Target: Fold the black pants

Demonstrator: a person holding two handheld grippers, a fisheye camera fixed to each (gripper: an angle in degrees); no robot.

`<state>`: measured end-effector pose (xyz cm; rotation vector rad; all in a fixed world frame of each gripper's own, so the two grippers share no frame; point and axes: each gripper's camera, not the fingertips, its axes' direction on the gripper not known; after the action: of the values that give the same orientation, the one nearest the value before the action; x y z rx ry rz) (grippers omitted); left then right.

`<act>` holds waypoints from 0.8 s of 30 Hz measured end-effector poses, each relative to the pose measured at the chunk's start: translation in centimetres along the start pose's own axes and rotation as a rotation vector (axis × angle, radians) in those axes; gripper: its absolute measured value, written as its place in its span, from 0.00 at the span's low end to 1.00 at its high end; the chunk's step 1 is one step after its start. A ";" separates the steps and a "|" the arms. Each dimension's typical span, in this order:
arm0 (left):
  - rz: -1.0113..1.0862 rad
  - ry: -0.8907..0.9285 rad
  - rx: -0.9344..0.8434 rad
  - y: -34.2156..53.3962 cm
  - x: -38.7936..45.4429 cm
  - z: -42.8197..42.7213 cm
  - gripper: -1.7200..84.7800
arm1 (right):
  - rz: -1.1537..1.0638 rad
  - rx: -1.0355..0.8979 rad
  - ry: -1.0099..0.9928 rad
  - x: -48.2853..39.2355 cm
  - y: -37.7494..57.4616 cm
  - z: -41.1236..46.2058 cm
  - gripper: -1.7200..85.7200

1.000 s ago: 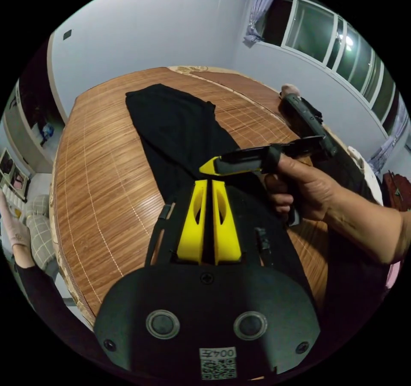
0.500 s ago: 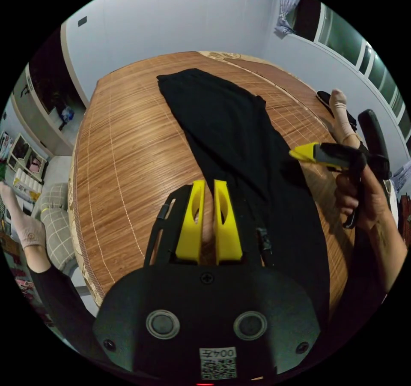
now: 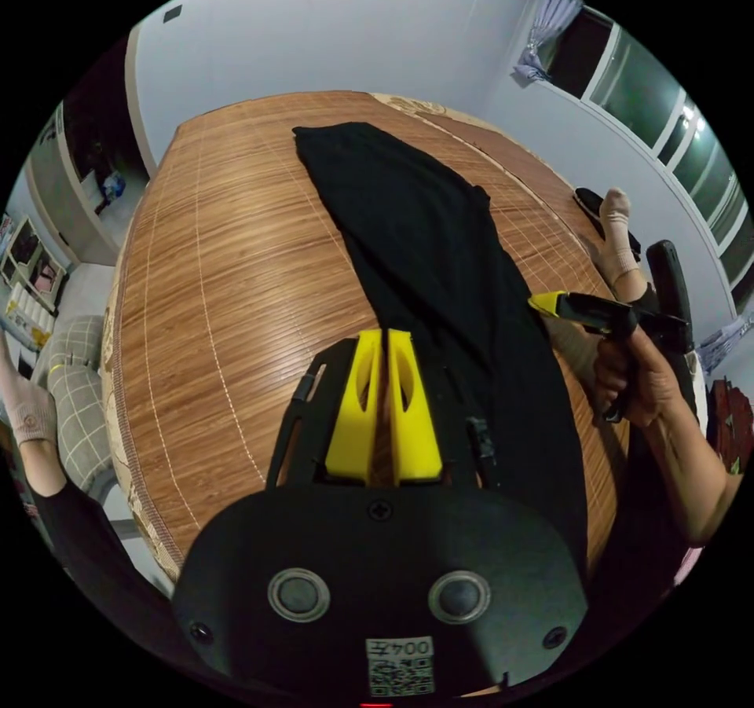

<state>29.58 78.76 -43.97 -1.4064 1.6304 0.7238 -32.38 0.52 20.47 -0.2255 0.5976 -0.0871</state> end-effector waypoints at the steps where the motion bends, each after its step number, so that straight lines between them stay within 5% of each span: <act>1: -0.010 0.015 0.000 -0.2 -0.4 0.1 0.03 | -0.010 -0.005 0.010 -0.3 0.0 0.1 0.10; 15: 0.003 -0.015 0.002 -1.7 -1.7 0.5 0.03 | -0.071 -0.005 0.090 -2.4 0.3 0.0 0.02; 24: -0.003 -0.004 0.002 -2.7 -3.2 0.7 0.03 | -0.057 0.012 0.071 -2.2 0.2 0.1 0.10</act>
<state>32.45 80.37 -41.20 -1.4056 1.6252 0.7225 -34.14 1.08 21.68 -0.2285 0.6609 -0.1544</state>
